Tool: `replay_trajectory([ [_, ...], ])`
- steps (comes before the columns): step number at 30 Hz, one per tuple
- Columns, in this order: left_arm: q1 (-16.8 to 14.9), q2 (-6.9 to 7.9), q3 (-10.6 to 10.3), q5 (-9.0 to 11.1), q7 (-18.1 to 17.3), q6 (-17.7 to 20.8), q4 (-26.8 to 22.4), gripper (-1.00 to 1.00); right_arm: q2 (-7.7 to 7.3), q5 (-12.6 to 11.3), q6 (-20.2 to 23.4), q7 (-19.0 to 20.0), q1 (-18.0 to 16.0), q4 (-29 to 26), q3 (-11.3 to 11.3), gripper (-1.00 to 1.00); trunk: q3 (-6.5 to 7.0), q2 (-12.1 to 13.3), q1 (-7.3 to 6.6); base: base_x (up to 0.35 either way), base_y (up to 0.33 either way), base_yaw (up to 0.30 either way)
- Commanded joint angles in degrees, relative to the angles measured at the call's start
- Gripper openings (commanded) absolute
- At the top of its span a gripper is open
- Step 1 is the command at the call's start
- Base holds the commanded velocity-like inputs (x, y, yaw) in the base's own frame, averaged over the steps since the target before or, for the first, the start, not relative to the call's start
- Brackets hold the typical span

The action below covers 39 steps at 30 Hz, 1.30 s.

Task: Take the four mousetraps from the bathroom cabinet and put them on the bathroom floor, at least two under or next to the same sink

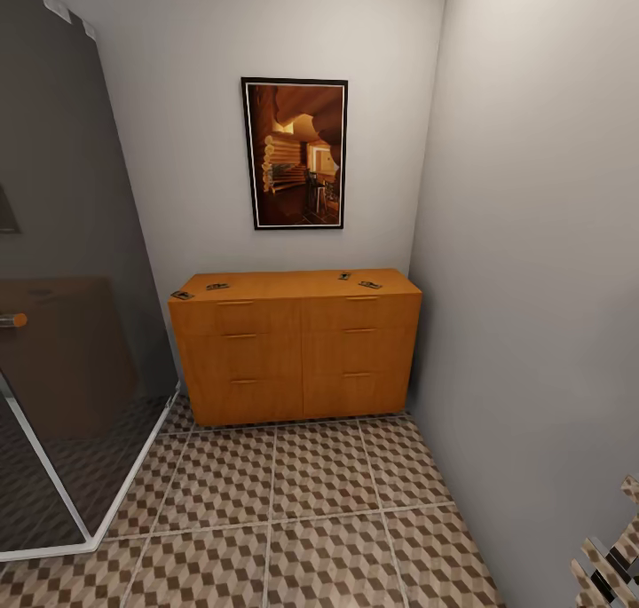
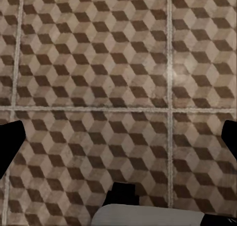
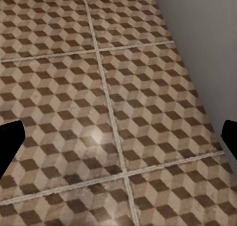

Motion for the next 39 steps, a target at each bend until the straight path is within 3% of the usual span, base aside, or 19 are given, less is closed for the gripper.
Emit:
replay_trajectory([
  [1,-0.03,-0.12,0.06,0.18,0.10,-0.17,-0.24,1.00,0.01,0.29,-0.14,-0.23,-0.04,0.04,-0.14,1.00,-0.06,-0.03,0.00,0.000,0.000,0.000],
  [11,-0.03,0.50,0.14,0.34,-0.25,-0.18,1.94,1.00,0.03,0.33,-0.15,-0.23,-0.04,0.04,-0.08,1.00,-0.06,-0.03,0.00,0.000,0.000,0.000],
  [20,-0.03,-0.07,0.05,0.35,-0.27,-0.22,2.29,1.00,0.06,0.30,-0.10,-0.23,-0.05,0.04,-0.09,1.00,-0.06,-0.03,0.00,0.021,0.000,0.000],
  [25,-0.03,1.19,0.18,0.35,-0.28,-0.22,2.19,1.00,0.10,0.30,-0.11,-0.23,-0.05,0.06,-0.04,1.00,-0.06,-0.03,0.00,0.285,0.000,0.000],
  [39,-0.03,1.17,0.06,0.33,-0.35,-0.23,2.34,1.00,0.11,0.30,-0.11,-0.23,-0.05,0.04,-0.11,1.00,-0.06,-0.03,0.00,0.298,0.000,0.000],
])
